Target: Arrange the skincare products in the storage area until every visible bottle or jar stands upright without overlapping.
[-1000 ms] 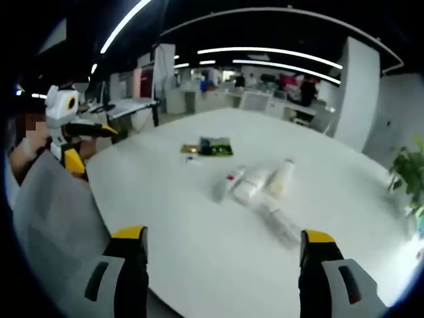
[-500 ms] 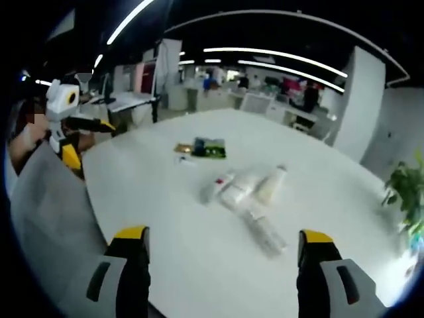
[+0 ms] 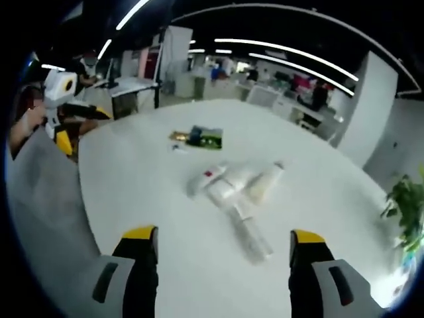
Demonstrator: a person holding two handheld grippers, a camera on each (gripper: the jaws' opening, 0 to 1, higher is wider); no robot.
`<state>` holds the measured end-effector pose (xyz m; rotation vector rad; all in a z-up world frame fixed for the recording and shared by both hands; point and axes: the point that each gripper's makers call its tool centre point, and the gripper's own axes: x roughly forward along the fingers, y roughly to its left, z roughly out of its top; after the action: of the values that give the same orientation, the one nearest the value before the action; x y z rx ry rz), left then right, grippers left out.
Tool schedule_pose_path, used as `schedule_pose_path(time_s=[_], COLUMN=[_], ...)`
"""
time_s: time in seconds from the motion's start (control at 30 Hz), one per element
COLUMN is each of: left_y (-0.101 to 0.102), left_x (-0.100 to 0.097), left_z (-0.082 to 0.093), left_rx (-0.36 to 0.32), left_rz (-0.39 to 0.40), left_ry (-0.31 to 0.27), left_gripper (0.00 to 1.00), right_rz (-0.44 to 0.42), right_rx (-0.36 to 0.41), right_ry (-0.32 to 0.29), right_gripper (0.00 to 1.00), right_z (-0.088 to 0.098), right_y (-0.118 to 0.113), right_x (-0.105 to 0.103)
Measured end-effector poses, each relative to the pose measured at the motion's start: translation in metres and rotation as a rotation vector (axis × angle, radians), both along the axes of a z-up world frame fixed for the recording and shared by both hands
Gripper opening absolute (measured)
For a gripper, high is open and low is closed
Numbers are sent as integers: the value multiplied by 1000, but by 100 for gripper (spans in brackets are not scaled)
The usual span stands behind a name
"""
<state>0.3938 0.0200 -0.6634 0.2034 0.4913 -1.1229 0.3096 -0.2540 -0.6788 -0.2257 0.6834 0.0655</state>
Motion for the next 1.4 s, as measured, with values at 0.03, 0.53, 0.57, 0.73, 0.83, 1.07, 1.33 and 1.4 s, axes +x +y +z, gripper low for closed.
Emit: schedule_pose_path(time_s=[0.03, 0.53, 0.57, 0.73, 0.83, 1.07, 1.33, 1.4], left_y=[-1, -4, -4, -6, -9, -19, -16, -15], left_x=[1, 7, 7, 6, 7, 2, 8, 7], left_z=[-1, -10, -10, -13, -15, -17, -17, -17], left_rx=[2, 13, 13, 9, 8, -30, -43, -40], left_rz=[0, 8, 9, -3, -2, -20, 8, 5], left_ry=[-1, 23, 25, 41, 44, 65, 83, 80], left_gripper=[97, 95, 95, 96, 95, 95, 93, 94], right_rz=[10, 37, 36, 39, 41, 54, 65, 64], right_rx=[1, 32, 34, 35, 83, 71, 73, 79], right_ry=[17, 92, 93, 103, 102, 119, 146, 143], right_gripper=[83, 71, 70, 68, 67, 67, 65, 65], right_z=[-3, -25, -25, -28, -28, -31, -39, -41], right_y=[-1, -18, -18, -29, -27, -34, -37, -39], right_x=[1, 24, 26, 43, 51, 67, 83, 89])
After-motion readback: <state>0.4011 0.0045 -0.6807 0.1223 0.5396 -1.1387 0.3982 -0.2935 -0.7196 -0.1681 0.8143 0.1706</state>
